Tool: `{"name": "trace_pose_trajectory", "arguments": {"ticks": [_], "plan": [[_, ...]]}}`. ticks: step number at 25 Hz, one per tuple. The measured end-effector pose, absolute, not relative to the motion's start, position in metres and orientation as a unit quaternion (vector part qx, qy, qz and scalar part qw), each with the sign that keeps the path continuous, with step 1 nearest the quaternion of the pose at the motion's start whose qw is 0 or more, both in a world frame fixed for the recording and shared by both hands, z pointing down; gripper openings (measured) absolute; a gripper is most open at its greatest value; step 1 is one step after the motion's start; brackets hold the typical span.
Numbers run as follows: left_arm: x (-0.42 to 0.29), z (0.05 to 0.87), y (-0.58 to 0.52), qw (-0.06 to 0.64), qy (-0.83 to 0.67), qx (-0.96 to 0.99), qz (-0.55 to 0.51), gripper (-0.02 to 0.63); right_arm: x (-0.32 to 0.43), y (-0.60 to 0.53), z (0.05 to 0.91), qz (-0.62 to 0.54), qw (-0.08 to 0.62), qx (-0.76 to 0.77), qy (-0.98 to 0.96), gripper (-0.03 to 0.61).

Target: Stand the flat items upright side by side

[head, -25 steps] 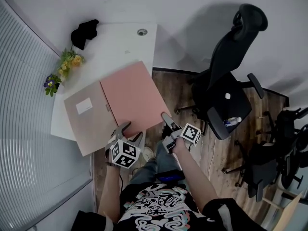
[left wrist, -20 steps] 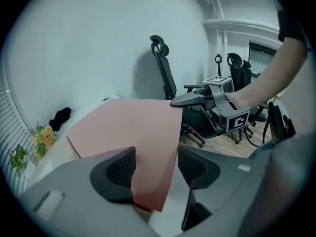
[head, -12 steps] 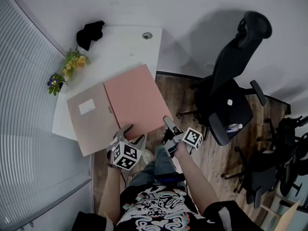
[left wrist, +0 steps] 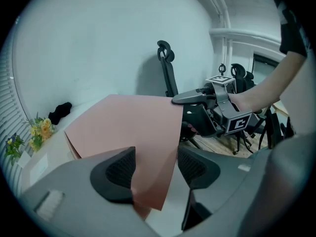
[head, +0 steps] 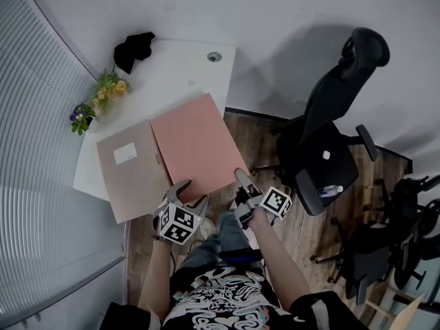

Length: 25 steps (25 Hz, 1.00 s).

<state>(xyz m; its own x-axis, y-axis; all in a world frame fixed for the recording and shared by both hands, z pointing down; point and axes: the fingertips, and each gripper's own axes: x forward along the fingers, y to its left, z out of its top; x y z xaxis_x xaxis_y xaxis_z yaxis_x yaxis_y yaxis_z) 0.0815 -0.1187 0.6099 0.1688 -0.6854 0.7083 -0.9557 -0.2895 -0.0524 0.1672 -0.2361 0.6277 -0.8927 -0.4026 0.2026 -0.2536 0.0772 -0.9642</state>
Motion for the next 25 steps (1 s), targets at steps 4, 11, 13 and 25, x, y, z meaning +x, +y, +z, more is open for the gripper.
{"name": "trace_pose_trajectory", "arguments": {"ticks": [4, 11, 13, 25], "plan": [[0.082, 0.607, -0.122, 0.214, -0.562, 0.738, 0.306, 0.267, 0.167, -0.241, 0.616, -0.623, 0.056, -0.229, 0.746, 0.290], [0.084, 0.602, -0.126, 0.227, -0.564, 0.742, 0.280, 0.267, 0.166, -0.246, 0.595, -0.583, 0.044, -0.234, 0.776, 0.288], [0.085, 0.600, -0.127, 0.229, -0.565, 0.743, 0.277, 0.267, 0.167, -0.247, 0.591, -0.575, 0.044, -0.235, 0.782, 0.288], [0.086, 0.595, -0.129, 0.234, -0.566, 0.749, 0.252, 0.268, 0.165, -0.244, 0.558, -0.502, 0.030, -0.259, 0.825, 0.288]]}}
